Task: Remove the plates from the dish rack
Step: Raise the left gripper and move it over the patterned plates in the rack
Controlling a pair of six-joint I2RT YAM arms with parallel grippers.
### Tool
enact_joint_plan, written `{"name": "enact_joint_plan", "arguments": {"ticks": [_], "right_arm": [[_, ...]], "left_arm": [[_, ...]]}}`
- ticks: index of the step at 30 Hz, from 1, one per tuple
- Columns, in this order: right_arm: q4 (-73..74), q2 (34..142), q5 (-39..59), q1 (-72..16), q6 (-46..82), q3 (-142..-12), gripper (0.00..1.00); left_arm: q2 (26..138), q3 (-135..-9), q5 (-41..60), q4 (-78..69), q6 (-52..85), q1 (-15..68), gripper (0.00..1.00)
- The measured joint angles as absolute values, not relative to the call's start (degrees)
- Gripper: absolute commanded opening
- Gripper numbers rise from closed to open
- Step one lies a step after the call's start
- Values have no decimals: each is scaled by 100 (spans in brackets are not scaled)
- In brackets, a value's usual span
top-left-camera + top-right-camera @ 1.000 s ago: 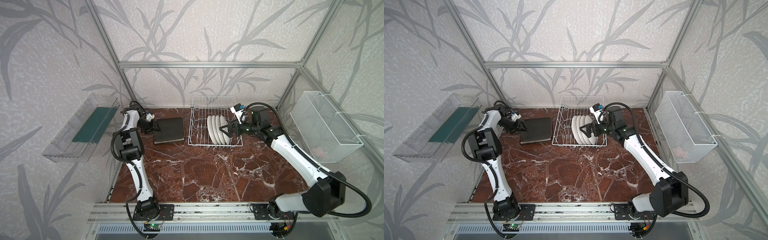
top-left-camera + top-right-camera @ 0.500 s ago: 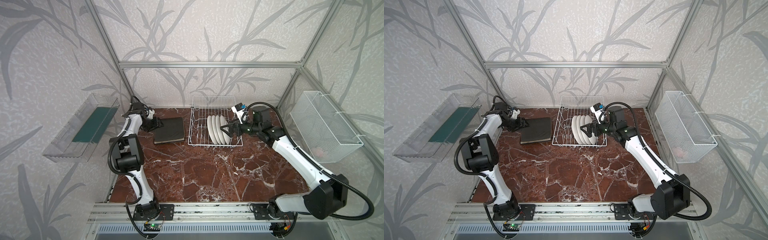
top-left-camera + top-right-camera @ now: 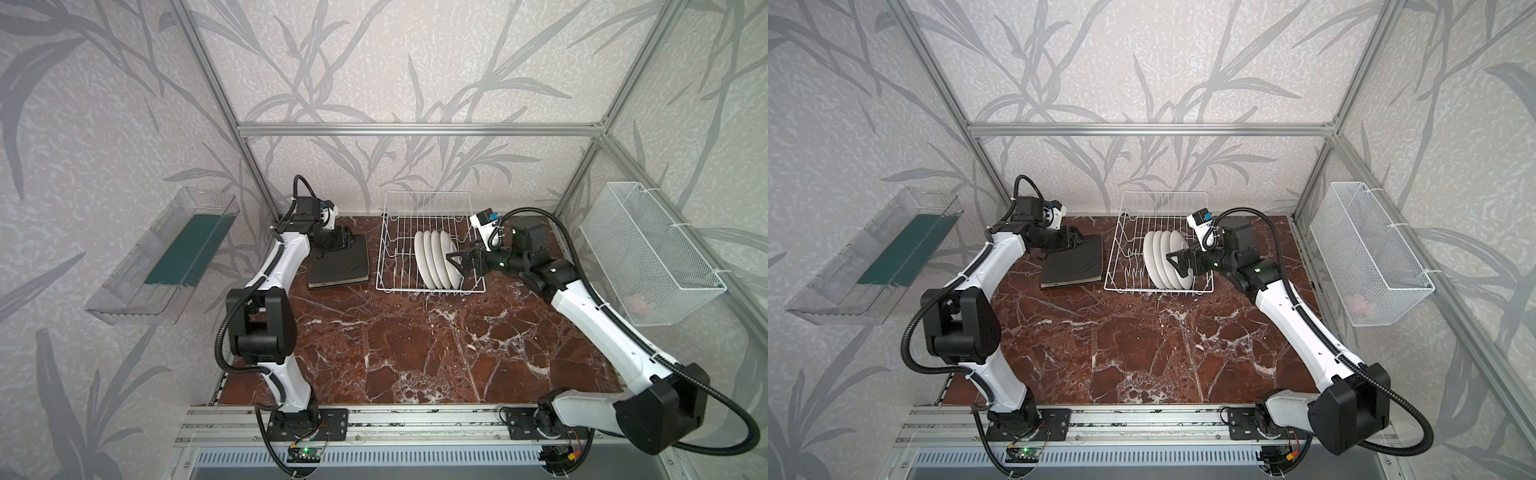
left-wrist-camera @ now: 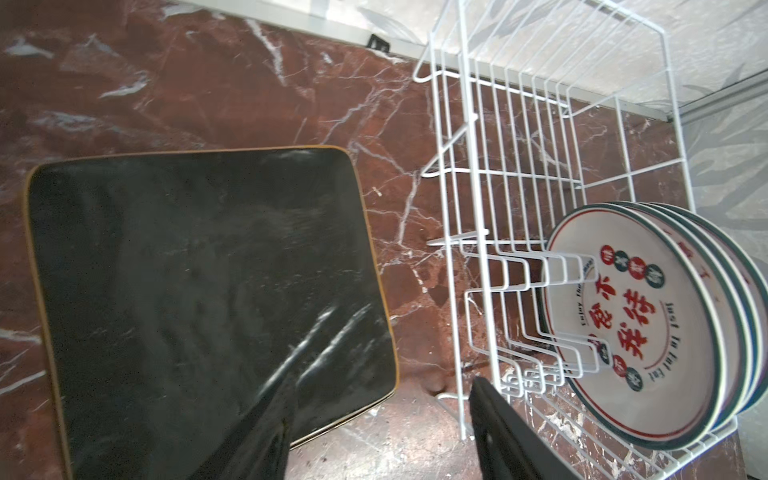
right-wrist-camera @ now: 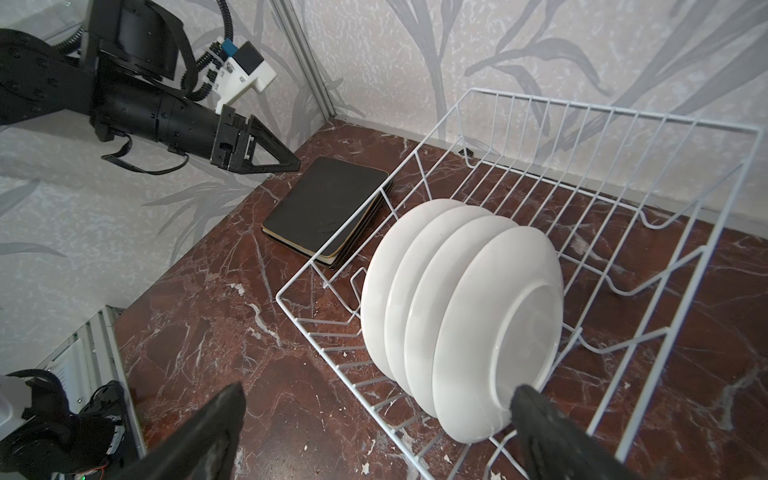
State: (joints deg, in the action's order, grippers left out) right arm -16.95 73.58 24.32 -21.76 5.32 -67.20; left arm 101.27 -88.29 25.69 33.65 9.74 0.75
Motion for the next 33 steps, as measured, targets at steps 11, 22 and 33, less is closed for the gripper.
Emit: {"name": "enact_joint_plan", "arguments": {"ticks": [11,22,33], "right_arm": [[-1656,6761,1905,-2176,762,-6167,99],[-1767,6676,1702,-2176,814,-6058,99],[-1916,6466,1549,-2176,790,-5966,99]], "left_arm": [[9192,-8497,2519,2735,1411,847,71],[9478,-8506,2379,2521,2047,1898,69],[10412,-9139,2390,2753,2305,2335,59]]}}
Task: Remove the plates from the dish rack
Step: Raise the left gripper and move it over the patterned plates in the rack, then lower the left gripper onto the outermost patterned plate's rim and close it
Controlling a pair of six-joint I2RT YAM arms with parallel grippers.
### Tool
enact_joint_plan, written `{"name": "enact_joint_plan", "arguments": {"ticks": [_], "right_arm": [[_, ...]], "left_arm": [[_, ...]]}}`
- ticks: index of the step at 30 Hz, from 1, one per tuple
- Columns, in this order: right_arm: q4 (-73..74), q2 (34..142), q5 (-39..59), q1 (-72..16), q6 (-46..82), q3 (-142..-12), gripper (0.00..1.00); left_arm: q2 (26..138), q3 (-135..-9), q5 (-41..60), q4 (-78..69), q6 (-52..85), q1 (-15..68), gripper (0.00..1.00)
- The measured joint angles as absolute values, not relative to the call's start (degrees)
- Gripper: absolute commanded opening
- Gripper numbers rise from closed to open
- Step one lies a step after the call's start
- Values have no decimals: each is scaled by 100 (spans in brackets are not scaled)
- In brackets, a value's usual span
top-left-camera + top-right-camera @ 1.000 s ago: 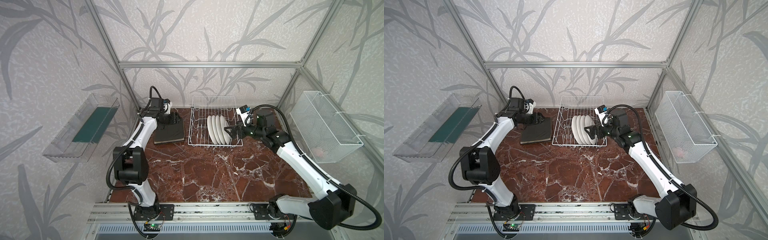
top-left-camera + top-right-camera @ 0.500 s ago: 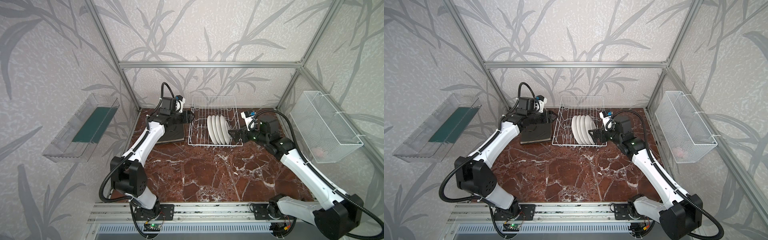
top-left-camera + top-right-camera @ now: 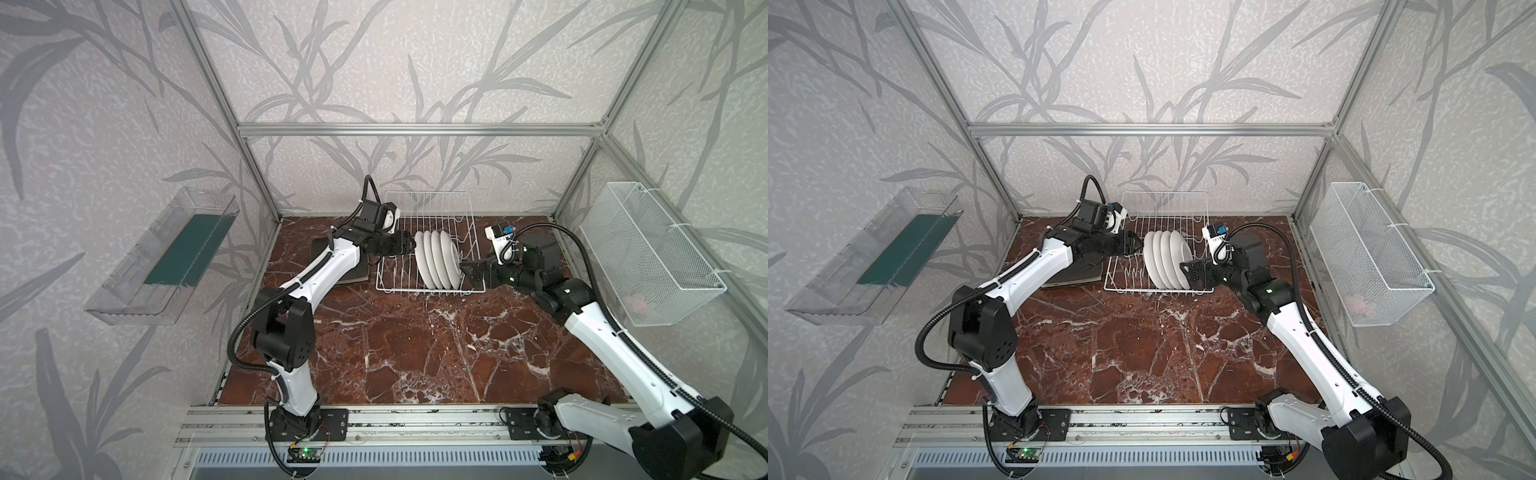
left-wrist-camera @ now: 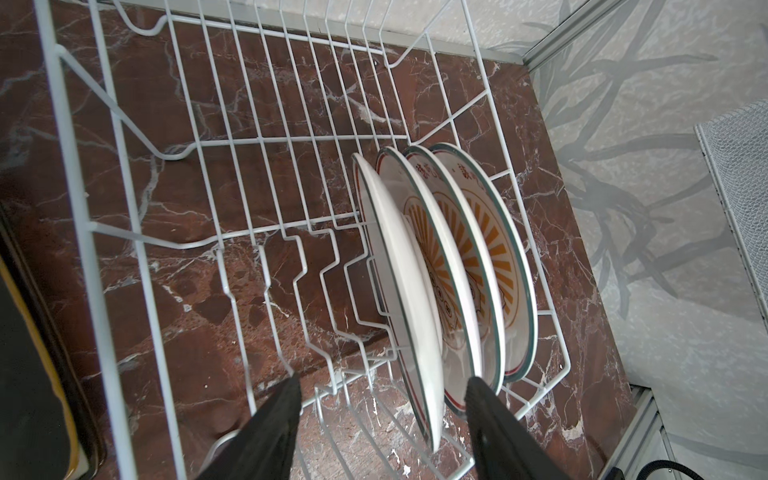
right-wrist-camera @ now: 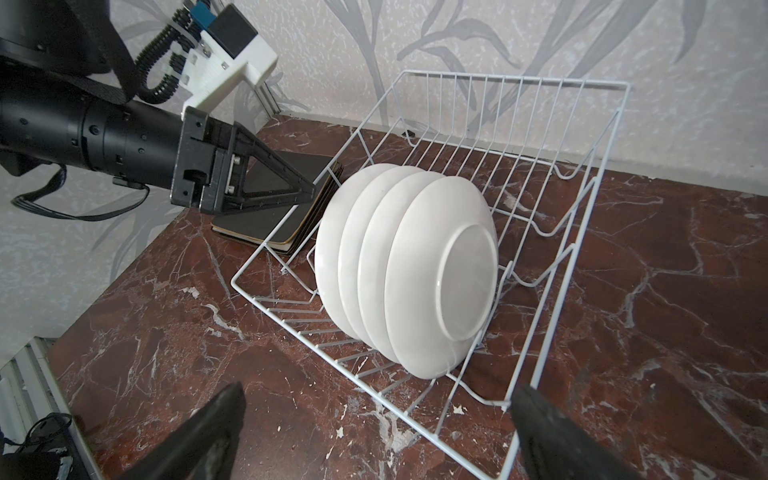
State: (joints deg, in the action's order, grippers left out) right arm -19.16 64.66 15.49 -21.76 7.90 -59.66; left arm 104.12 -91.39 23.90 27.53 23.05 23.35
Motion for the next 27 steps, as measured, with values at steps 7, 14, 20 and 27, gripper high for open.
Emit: {"name": "enact_joint_plan", "arguments": {"ticks": [7,14,20,27], "right_arm": [[-1968,6440,1492,-2176,788,-5916,99],[-1966,6440,1457,-2176,788,-5916,99],[-1966,6440,1439,-2176,790,-5916,99],[-1970,6440,1444,-2176,794,-5916,99]], "left_arm": [[10772,-9454,2480,2923,2357,2473,44],[11015,-9533,2652,2974,2427,2517,30],[11024,-9553,2742,2974,2460,2523,25],[11037,-9553,2847,2965,2502,2523,21]]}}
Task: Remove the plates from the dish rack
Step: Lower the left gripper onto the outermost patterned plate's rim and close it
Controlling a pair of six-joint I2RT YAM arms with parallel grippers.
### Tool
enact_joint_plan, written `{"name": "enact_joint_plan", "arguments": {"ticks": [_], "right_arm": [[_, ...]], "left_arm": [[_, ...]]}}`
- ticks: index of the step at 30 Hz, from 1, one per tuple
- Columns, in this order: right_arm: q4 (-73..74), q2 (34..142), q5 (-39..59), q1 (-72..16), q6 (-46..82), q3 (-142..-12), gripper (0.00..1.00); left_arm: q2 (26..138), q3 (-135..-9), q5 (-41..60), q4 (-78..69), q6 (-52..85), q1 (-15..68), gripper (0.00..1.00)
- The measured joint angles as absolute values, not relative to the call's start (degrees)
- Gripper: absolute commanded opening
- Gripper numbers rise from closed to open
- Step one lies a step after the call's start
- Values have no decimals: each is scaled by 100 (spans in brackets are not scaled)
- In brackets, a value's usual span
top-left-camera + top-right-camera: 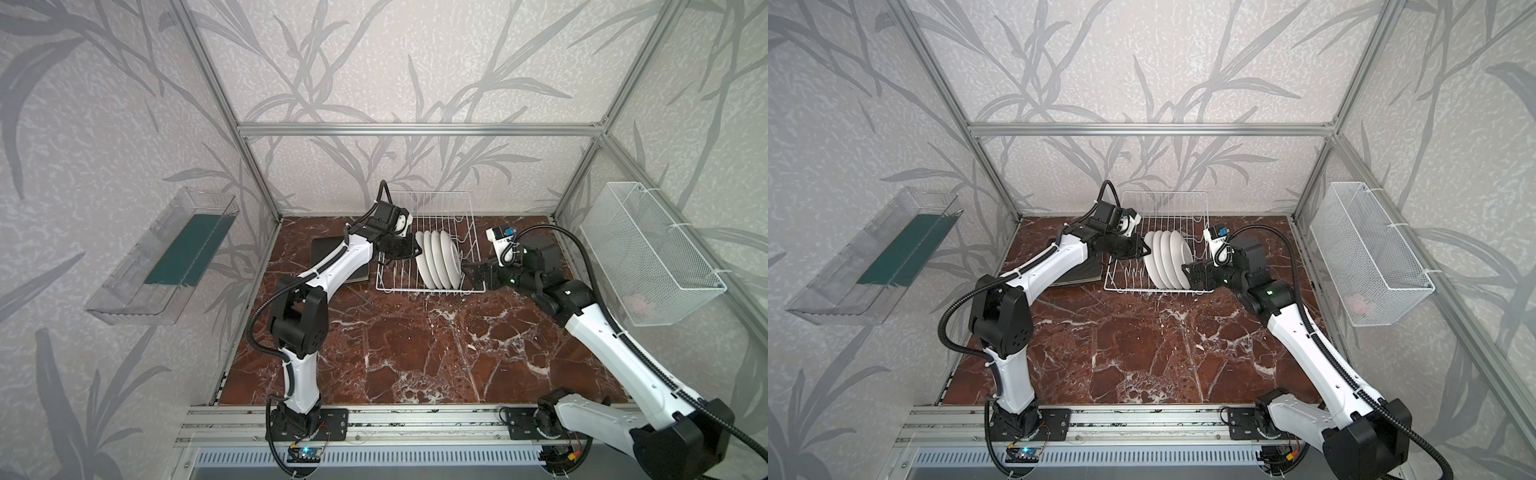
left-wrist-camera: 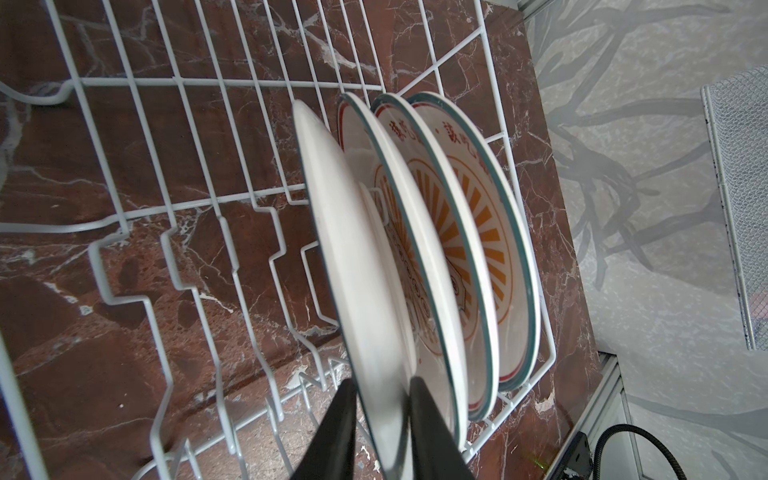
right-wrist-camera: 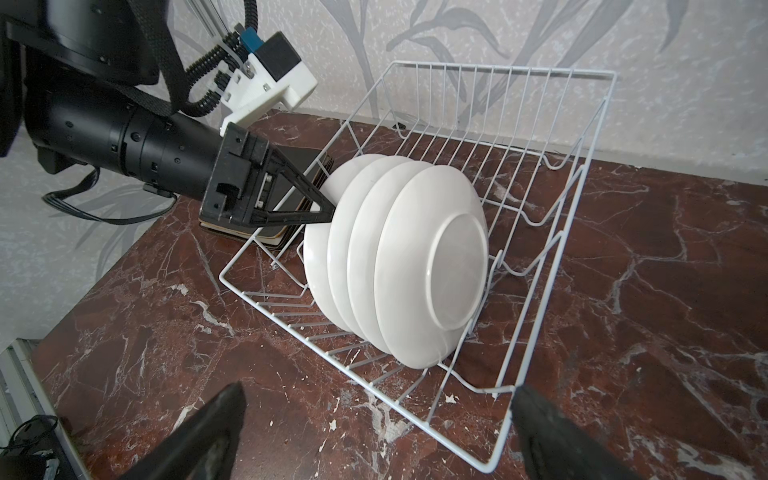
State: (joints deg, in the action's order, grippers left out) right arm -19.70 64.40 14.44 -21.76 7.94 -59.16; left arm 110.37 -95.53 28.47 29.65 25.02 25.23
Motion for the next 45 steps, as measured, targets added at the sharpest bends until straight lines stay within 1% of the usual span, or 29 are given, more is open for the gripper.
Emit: {"name": "enact_joint_plan", "arguments": {"ticks": [5,11,14,19,45], "right_arm": [[-2018,6438,1441,-2176,797,-5916,99],[-2128,6370,1437,-2176,812,-5916,99],[-2132,6270,1404,-2176,838,-5887,99],[-2139,6053,1343,-2176,882,-5793,99],[-2141,5955,1236,-2176,838,-5752,99]], "left_arm": [[11048,-9542,2969,2897,2613,2541,14],[11041,-9430,3223,2622,2832,2545,9],[11039,-9389,3319,2515,2926,2545,8],[11039,-9384,3404,2473,3000,2550,0],[10914,-9137,3422,2095,3472,2571,0]]}}
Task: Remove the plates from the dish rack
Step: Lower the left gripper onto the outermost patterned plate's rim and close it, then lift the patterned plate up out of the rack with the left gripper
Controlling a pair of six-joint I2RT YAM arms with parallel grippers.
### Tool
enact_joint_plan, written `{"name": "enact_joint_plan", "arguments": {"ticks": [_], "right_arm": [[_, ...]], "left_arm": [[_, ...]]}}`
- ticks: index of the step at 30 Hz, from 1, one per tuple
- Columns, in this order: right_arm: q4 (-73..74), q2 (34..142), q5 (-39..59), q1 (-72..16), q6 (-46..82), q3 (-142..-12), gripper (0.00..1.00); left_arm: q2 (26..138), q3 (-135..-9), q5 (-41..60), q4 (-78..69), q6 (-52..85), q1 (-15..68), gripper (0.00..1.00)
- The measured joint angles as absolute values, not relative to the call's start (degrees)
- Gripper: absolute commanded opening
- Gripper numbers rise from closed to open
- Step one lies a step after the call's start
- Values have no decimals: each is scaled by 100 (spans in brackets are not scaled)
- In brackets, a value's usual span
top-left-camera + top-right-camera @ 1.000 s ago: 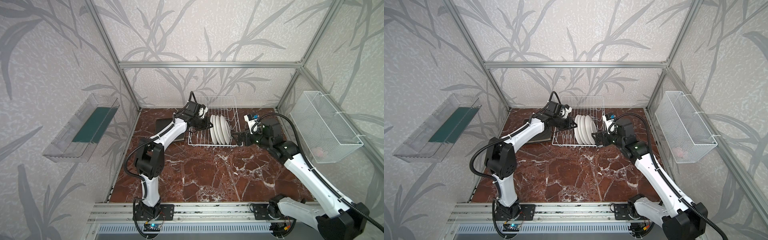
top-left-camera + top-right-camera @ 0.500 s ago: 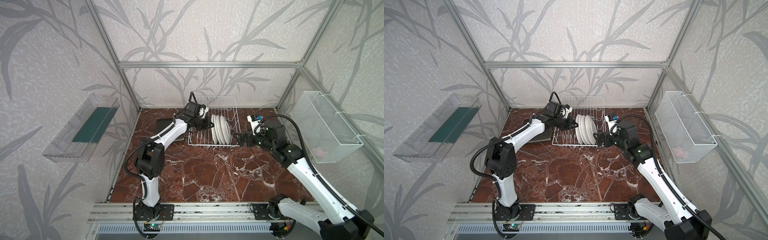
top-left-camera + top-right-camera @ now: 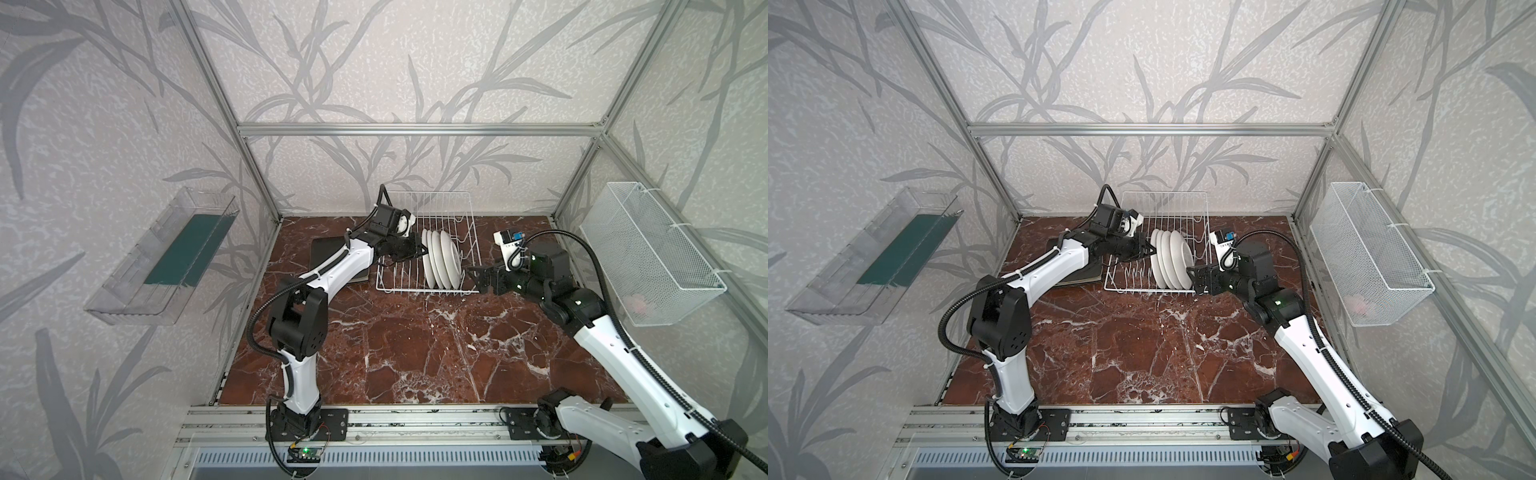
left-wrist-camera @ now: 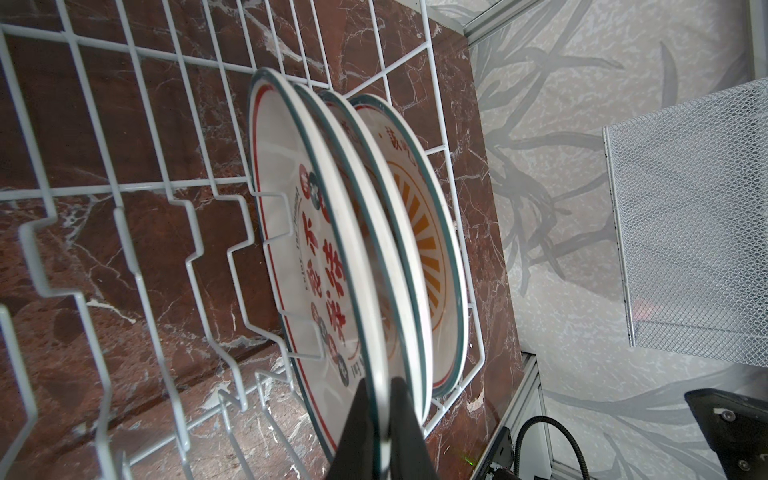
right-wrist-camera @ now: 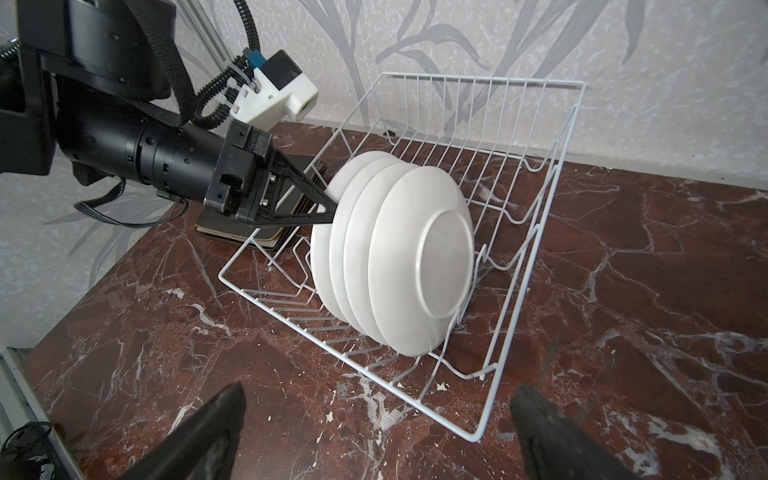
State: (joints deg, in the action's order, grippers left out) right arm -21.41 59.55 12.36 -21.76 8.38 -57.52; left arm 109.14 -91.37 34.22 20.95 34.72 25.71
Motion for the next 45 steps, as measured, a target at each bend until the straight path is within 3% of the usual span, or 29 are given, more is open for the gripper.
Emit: {"name": "enact_joint_plan", "arguments": {"ticks": [45], "right_arm": [[-2078,5968,1227,-2176,860,-5697,99]], "left_arm": [[10075,-9937,2565,3258,3210,2609,0]]}}
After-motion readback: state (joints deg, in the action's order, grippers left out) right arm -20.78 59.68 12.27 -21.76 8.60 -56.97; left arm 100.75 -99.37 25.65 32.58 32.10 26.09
